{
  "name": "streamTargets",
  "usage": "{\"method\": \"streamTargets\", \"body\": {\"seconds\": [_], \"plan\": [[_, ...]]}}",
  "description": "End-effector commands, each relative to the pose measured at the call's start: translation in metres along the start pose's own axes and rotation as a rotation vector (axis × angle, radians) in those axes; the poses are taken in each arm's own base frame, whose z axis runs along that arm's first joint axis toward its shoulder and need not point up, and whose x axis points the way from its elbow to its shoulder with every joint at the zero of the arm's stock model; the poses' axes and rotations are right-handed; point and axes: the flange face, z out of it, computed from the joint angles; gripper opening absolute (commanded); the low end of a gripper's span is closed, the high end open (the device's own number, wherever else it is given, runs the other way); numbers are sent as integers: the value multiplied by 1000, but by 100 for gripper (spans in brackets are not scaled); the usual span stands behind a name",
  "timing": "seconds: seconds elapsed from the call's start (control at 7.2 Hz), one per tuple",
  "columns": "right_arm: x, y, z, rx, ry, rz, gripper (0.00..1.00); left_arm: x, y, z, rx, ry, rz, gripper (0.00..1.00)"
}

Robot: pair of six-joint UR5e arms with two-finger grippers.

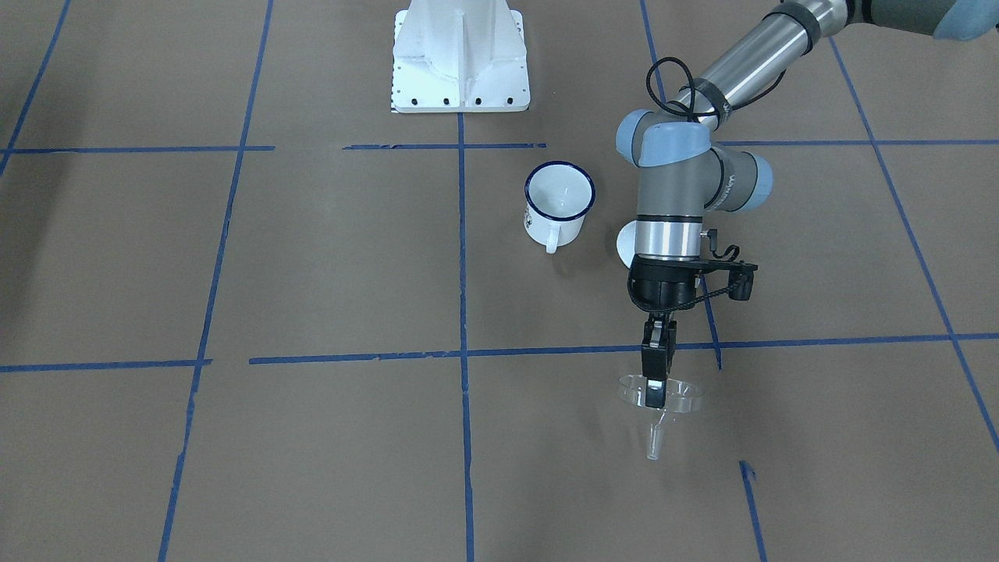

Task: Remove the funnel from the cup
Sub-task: 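Lower the funnel onto the table farther from the robot, release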

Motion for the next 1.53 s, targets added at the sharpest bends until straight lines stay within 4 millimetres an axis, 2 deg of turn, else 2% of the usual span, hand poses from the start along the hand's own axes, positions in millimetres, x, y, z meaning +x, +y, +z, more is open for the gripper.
{"method": "streamTargets", "body": {"seconds": [0.0, 0.14, 0.28, 0.42, 0.69, 0.83, 0.97, 1.11, 1.25, 1.39], "plan": [[0, 0, 0, 0, 0, 0, 100, -15, 11, 4, 5, -17, 0, 0], [0, 0, 0, 0, 0, 0, 100, -15, 11, 4, 5, -16, -1, 18], [0, 0, 0, 0, 0, 0, 100, -14, 11, 3, 3, -17, 8, 75], [0, 0, 0, 0, 0, 0, 100, -13, 12, 3, 3, -17, 17, 100], [0, 0, 0, 0, 0, 0, 100, -9, 13, 1, 0, -13, 17, 100], [0, 0, 0, 0, 0, 0, 100, 5, 13, -8, -12, 7, 68, 100], [0, 0, 0, 0, 0, 0, 100, 23, 9, -25, -19, 17, 148, 100], [0, 0, 0, 0, 0, 0, 100, 27, 7, -37, 5, -35, 229, 100], [0, 0, 0, 0, 0, 0, 100, 40, 9, -64, -2, -65, 329, 100], [0, 0, 0, 0, 0, 0, 100, 35, 8, -86, -113, -162, 429, 100]]}}
